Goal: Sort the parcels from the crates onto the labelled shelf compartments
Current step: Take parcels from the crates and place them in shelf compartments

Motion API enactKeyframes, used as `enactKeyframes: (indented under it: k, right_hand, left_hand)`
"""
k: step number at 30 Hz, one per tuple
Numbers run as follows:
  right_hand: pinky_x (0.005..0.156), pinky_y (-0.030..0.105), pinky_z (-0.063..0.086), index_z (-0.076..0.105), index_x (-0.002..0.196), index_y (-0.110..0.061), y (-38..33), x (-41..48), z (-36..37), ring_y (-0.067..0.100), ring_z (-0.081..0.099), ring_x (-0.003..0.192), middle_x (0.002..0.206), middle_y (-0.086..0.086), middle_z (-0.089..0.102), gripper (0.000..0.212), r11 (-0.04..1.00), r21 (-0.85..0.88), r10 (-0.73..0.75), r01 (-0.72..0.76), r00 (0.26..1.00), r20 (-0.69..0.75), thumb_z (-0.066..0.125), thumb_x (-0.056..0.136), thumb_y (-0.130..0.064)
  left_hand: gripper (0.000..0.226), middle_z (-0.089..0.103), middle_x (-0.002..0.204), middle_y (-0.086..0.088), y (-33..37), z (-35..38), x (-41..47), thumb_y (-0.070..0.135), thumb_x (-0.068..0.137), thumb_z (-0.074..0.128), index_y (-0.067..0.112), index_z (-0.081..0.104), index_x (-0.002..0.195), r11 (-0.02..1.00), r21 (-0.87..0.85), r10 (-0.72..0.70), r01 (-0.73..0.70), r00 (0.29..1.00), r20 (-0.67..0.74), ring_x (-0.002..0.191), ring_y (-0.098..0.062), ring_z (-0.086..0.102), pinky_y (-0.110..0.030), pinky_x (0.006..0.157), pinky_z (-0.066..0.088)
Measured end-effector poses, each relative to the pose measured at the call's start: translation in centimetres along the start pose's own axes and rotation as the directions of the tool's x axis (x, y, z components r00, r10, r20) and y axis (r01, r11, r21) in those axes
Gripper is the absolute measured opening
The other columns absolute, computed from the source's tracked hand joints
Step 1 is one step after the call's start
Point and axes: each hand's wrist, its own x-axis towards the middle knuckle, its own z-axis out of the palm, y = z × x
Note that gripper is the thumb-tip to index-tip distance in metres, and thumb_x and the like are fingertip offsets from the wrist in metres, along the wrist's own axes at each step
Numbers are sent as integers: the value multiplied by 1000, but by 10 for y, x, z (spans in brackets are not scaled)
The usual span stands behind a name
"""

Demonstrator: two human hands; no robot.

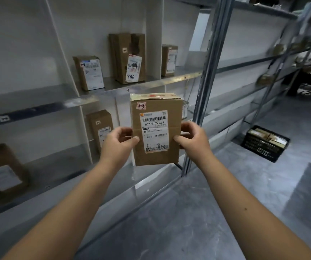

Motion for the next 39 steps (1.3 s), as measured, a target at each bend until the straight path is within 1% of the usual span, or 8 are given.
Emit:
enactKeyframes:
  k: [3, 8, 16, 26, 29, 33, 36, 39]
  right_hand:
    - [82, 48, 65, 68, 103, -25, 15, 26, -7, 17, 75, 98, 104, -6, 76, 22, 1000, 3, 17, -17, 1000, -13, 73, 87, -10]
    - [76, 36, 63, 67, 104, -29, 44, 83, -11, 16, 73, 100, 106, -8, 75, 24, 999, 7, 38, -38, 999, 11, 72, 89, -12]
    - [88, 48, 63, 66, 111, -30, 88, 178, -3, 17, 72, 105, 111, -5, 74, 27, 995, 20, 90, -93, 992, 90, 75, 87, -20]
    - [86, 30, 61, 66, 112, -26, 129, 252, -6, 12, 69, 105, 111, -5, 73, 34, 995, 45, 77, -91, 967, 241, 78, 84, -10]
    - [86, 28, 59, 63, 109, -32, 145, 273, -7, 9, 68, 103, 109, -8, 71, 38, 995, 52, 70, -89, 952, 298, 79, 83, -8]
    - [92, 28, 58, 60, 119, -29, 172, 300, -7, 4, 66, 107, 112, -14, 69, 45, 995, 35, 68, -88, 917, 394, 83, 83, -15]
    - [87, 18, 54, 55, 125, -31, 189, 318, -8, -3, 62, 107, 117, -16, 66, 56, 998, 17, 44, -58, 884, 465, 89, 80, -22]
    - [90, 20, 56, 54, 129, -29, 210, 335, -4, -2, 64, 104, 119, -11, 66, 65, 998, 16, 44, -60, 860, 509, 91, 78, -16]
  left_hand:
    - [19, 77, 102, 4, -9, 22, 24, 6, 92, 74, 20, 71, 105, 1000, -14, -10, 10, 1000, 3, 92, -6, 73, -20, 76, 55]
    - [18, 78, 103, 3, -29, 51, 74, 8, 93, 75, 18, 71, 108, 999, -22, -36, 36, 999, -28, 93, -8, 74, -26, 80, 59]
    - [22, 76, 109, 2, -57, 80, 149, 13, 95, 73, 18, 69, 115, 993, -25, -115, 114, 992, -57, 105, -16, 73, -40, 92, 62]
    - [25, 76, 111, 1, -83, 120, 191, 11, 94, 74, 19, 69, 116, 984, 20, -171, 177, 969, -176, 107, -17, 72, -46, 97, 60]
    - [28, 76, 112, 0, -94, 138, 198, 7, 92, 76, 16, 69, 117, 979, 30, -186, 201, 946, -266, 106, -16, 73, -45, 97, 60]
    - [30, 77, 112, -1, -104, 164, 206, 3, 91, 75, 12, 70, 119, 969, 26, -219, 247, 897, -383, 107, -17, 73, -43, 98, 60]
    - [31, 76, 112, 0, -114, 181, 209, 1, 90, 76, 14, 69, 117, 963, 28, -225, 267, 860, -458, 107, -15, 73, -36, 96, 60]
    - [42, 73, 117, 1, -129, 200, 217, -1, 86, 80, 13, 66, 122, 954, 79, -214, 290, 839, -501, 107, -7, 70, -21, 91, 58]
